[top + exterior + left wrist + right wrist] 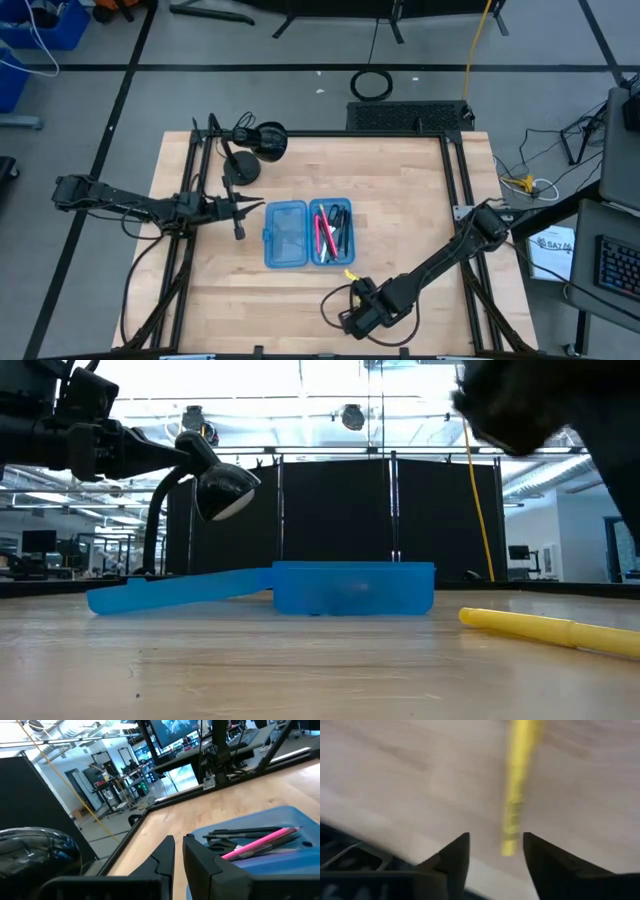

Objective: Pick & place school supplies into a supply box
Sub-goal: Put the yellow pen into the blue box

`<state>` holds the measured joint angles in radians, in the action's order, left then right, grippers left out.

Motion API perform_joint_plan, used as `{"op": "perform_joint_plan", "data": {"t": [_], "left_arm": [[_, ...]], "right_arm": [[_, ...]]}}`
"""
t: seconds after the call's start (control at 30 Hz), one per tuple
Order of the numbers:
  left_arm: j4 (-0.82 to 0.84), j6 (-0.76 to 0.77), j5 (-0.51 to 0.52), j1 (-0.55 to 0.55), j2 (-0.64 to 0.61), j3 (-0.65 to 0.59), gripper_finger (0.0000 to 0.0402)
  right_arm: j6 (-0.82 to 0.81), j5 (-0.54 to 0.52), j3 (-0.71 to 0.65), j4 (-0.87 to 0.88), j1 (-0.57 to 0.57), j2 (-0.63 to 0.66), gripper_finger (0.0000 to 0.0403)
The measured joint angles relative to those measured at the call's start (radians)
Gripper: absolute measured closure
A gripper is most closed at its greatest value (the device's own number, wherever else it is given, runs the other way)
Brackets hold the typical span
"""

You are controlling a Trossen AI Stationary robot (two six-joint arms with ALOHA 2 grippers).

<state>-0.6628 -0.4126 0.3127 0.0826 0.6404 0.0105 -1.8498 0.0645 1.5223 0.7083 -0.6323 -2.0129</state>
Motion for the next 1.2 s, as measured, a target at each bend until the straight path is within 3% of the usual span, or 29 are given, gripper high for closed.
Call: {"op": "perform_joint_plan", "data": {"t": [0.17, 0.37, 0.53, 0.83, 1.07, 1.2], "left_arm": [[0.0, 0.002, 0.0, 0.0, 0.0, 0.0, 0.036], [0.005, 0.015, 0.0, 0.0, 0.0, 0.0, 0.036], [0.009, 0.015, 0.0, 0.0, 0.001, 0.0, 0.036], [0.017, 0.018, 0.0, 0.0, 0.001, 0.0, 0.036], [0.017, 0.023, -0.006, 0.0, 0.001, 0.0, 0.036], [0.017, 0.025, -0.007, 0.0, 0.001, 0.0, 0.036]], "right_arm": [[-0.046, 0.013, -0.058, 0.0, 0.0, 0.001, 0.0191], [0.008, -0.048, -0.083, 0.003, 0.004, 0.001, 0.0188], [0.078, -0.063, -0.08, -0.007, 0.018, -0.026, 0.0201], [0.121, 0.118, -0.078, 0.122, 0.05, -0.121, 0.0235], [0.121, 0.149, -0.078, 0.274, 0.046, -0.125, 0.026], [0.176, 0.113, -0.081, 0.286, 0.044, -0.125, 0.0272]]}}
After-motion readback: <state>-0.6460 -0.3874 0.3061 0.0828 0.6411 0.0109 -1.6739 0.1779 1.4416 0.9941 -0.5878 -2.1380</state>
